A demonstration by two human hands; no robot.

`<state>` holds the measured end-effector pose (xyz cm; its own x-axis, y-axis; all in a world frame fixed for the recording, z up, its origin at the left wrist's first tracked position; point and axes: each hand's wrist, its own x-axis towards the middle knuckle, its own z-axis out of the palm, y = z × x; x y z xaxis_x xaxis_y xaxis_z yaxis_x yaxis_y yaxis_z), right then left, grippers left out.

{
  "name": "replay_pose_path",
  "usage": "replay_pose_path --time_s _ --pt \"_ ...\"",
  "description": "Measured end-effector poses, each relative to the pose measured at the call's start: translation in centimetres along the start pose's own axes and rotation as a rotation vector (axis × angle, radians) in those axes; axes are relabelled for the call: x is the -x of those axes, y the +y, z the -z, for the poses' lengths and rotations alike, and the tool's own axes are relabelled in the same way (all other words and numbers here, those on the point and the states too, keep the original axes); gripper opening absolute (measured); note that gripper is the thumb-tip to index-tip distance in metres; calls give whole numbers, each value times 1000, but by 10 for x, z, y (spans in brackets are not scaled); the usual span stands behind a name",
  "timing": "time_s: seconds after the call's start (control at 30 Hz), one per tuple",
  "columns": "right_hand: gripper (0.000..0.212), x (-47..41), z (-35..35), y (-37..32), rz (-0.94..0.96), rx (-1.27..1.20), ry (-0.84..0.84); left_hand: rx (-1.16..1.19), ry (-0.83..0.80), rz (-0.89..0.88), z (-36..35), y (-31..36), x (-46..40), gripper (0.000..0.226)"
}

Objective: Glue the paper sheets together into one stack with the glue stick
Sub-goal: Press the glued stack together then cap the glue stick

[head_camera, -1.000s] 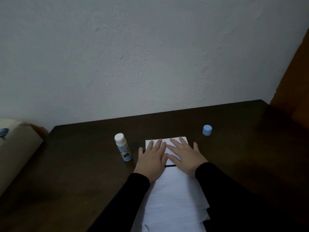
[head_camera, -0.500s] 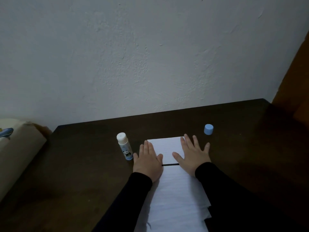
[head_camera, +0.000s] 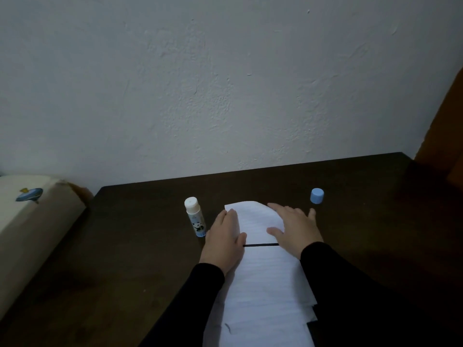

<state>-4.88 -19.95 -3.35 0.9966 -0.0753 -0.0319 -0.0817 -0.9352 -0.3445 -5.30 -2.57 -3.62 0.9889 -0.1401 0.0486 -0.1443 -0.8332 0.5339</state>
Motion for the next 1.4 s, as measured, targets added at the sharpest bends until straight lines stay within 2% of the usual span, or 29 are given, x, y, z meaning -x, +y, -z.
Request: replay_pose_path --time_s 0.1,0.17,0.3,0.4,0.5,0.63,0.73,0.83,0.93,1.0,1.1,1.3,1.4 --pt "45 6 6 -1 -10 -432 118 157 82 -6 2 1 4 70" --pt "41 10 14 -1 6 -706 113 266 151 -32 7 4 6 76" --pt "42 24 32 2 52 -912 0 559 192 -50 24 12 17 79" --pt "45 32 39 6 -27 -976 -187 555 91 -21 37 12 28 67" --pt "56 42 35 7 -99 -815 -273 476 -62 65 41 4 37 57" --pt "78 61 27 2 -151 -377 -332 250 -178 189 36 -1 47 55" --pt "74 76 18 -4 -152 -121 -292 -20 -201 200 35 1 55 53" --pt "66 88 14 -8 -106 -69 -219 -190 -167 71 32 1 59 67" --pt "71 96 18 -9 -55 -34 -297 -185 -338 -56 29 7 59 76" --pt "91 103 19 -8 -24 35 -419 -169 -438 -40 24 7 60 73" --pt "109 113 18 -1 29 110 -523 -239 -388 -55 19 4 62 54" --pt "108 116 13 10 87 107 -504 -377 -341 -44 30 16 68 65" --pt "111 116 12 12 101 105 -518 -367 -389 32 31 13 73 82"
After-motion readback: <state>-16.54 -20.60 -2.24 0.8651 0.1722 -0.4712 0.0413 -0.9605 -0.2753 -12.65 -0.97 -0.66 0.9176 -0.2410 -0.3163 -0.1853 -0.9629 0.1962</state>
